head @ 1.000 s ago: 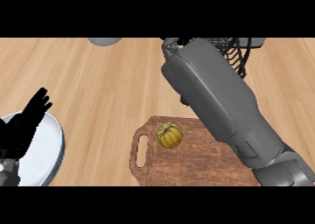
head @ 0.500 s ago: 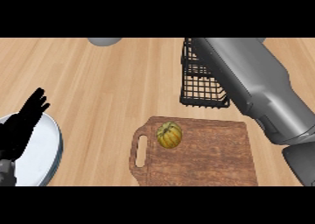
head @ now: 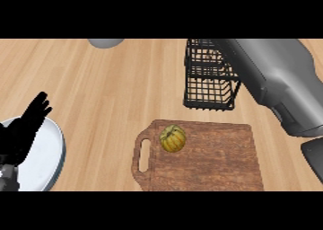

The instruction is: Pick the can from the cutting board and place it in the tiered basket

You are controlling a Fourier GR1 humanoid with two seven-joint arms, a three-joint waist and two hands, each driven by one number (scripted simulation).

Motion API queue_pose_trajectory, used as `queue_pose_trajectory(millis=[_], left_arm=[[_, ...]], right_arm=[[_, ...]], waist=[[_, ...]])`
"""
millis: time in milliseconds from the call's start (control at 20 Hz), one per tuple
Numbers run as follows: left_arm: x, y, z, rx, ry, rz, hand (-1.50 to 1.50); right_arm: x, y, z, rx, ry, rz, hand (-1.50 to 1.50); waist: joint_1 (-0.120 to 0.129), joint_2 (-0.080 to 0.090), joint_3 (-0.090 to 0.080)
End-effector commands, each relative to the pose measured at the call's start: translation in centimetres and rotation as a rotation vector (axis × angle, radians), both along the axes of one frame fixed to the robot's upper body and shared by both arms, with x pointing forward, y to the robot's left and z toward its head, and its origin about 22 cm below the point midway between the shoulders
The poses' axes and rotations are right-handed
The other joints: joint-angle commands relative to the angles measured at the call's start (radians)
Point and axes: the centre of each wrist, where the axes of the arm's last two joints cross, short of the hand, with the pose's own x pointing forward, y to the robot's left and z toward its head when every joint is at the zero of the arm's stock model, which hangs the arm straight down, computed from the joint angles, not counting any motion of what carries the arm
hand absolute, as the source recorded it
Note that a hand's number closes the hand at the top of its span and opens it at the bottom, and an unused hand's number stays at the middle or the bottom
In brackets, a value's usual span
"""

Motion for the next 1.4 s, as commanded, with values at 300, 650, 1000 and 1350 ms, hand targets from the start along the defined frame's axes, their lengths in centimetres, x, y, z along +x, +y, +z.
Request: queue_pose_trajectory(millis=[300, 650, 1000, 1350], left_arm=[[-2.1, 0.5, -3.7, -0.008, 0.143, 0.045, 0.00], [-2.2, 1.7, -2.7, -0.001, 0.156, 0.044, 0.00], [-1.8, 1.7, -3.3, 0.005, 0.151, 0.072, 0.00], [-2.9, 1.5, -3.4, -0.010, 0.153, 0.080, 0.00]], right_arm=[[1.6, -2.2, -2.2, 0.071, 0.359, -0.195, 1.50], [2.3, -5.5, -4.6, 0.205, 0.396, -0.365, -1.50], [1.9, -5.2, 0.1, 0.385, 0.143, -0.220, -1.50], [1.6, -7.9, 4.0, 0.661, 0.009, -0.318, -1.50]], waist=[[0.007, 0.014, -0.016], [0.004, 0.011, -0.014], [-0.015, 0.006, -0.014], [-0.033, -0.007, -0.013]])
